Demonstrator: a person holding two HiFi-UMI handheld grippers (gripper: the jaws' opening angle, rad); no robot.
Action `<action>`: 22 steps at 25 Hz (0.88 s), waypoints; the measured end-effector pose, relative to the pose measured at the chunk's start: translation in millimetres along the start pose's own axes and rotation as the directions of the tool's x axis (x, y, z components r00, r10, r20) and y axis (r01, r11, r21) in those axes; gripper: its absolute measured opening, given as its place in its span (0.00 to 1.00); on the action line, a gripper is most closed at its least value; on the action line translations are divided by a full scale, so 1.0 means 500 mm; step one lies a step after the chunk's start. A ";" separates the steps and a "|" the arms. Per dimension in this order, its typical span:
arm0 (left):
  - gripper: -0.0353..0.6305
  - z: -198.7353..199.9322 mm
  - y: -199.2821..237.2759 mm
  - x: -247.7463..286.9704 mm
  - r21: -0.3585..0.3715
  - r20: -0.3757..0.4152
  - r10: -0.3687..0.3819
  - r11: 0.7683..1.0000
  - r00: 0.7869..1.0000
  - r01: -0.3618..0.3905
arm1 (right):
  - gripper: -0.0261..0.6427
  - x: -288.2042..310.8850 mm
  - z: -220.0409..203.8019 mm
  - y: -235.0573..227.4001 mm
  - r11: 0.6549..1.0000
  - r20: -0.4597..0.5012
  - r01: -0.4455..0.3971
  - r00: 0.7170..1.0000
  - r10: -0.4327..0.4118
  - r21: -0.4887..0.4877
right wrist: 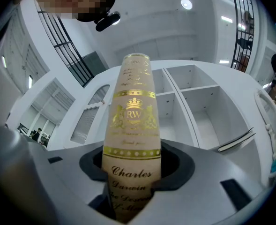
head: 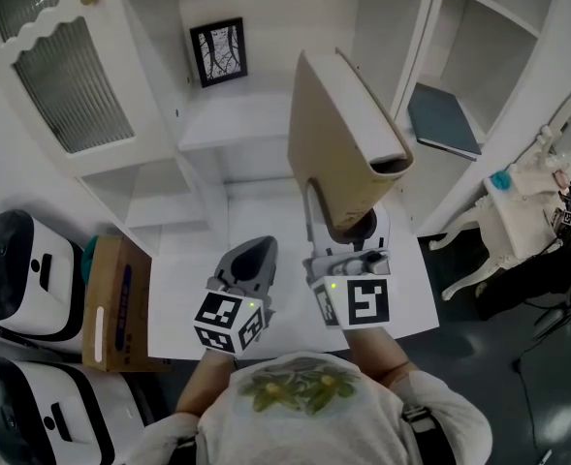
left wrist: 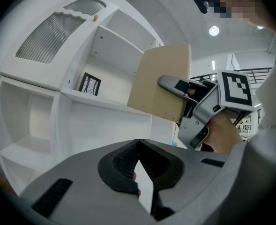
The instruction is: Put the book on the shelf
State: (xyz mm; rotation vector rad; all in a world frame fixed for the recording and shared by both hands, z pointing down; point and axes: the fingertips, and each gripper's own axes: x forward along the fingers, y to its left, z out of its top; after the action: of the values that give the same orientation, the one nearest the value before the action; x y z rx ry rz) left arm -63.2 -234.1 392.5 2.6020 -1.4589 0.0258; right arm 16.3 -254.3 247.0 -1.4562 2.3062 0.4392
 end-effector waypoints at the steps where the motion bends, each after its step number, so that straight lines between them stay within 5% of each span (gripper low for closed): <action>1: 0.09 0.001 0.001 0.001 0.000 0.000 0.001 1.000 1.000 -0.001 | 0.38 0.004 0.001 -0.002 1.000 0.003 0.001 1.000 -0.001 0.000; 22: 0.09 0.006 0.029 0.033 0.001 -0.016 0.008 1.000 1.000 -0.008 | 0.38 0.073 0.006 -0.017 1.000 0.028 0.017 0.999 -0.017 -0.015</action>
State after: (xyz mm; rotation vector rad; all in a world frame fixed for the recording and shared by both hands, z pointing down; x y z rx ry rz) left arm -66.9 -255.7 393.0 2.5908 -1.4641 0.0483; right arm 10.1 -285.5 226.8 -1.4662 2.2714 0.4702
